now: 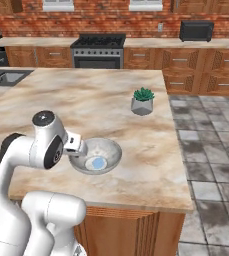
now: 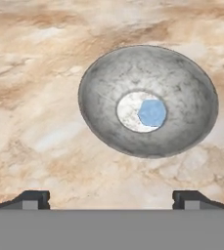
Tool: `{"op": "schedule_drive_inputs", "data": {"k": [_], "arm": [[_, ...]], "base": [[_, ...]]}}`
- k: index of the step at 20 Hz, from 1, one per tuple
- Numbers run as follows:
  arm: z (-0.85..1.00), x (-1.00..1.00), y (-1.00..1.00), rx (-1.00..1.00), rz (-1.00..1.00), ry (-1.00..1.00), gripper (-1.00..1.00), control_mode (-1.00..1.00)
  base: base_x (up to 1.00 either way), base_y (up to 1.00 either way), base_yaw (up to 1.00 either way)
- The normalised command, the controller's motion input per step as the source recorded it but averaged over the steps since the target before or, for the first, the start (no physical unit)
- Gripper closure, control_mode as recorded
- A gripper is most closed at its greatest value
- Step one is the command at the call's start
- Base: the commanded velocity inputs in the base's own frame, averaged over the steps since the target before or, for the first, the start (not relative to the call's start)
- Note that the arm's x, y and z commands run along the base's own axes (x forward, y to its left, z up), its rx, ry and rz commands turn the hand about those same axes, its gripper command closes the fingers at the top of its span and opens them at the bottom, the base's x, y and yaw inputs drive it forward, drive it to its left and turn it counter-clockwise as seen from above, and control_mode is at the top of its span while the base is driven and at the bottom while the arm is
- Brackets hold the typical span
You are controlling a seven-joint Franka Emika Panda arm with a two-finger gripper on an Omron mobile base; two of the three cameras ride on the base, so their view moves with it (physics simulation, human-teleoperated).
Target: There are four ice cubes in the ice bowl. Place two ice cubes in each glass of water.
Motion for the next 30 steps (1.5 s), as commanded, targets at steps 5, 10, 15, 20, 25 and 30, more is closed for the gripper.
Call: {"op": "schedule_drive_inputs", "data": {"k": [5, 10, 15, 20, 25, 30], "arm": [[-0.15, 0.65, -0.36, 0.00, 0.00, 0.07, -1.00, -1.00], [-0.22, 0.58, -0.26, 0.00, 0.00, 0.11, -1.00, -1.00], [-0.30, 0.51, -0.04, 0.00, -0.02, 0.16, -1.00, -1.00], [-0.37, 0.20, 0.00, 0.00, -0.10, 0.19, -1.00, -1.00], [-0.36, 0.00, -0.06, 0.00, -0.11, 0.09, -1.00, -1.00], [-0.29, 0.00, -0.04, 0.00, -0.09, 0.01, -1.00, -1.00]], "base": [[0.00, 0.00, 0.00], [0.00, 0.00, 0.00], [0.00, 0.00, 0.00], [0.00, 0.00, 0.00], [0.00, 0.00, 0.00], [0.00, 0.00, 0.00]]}}
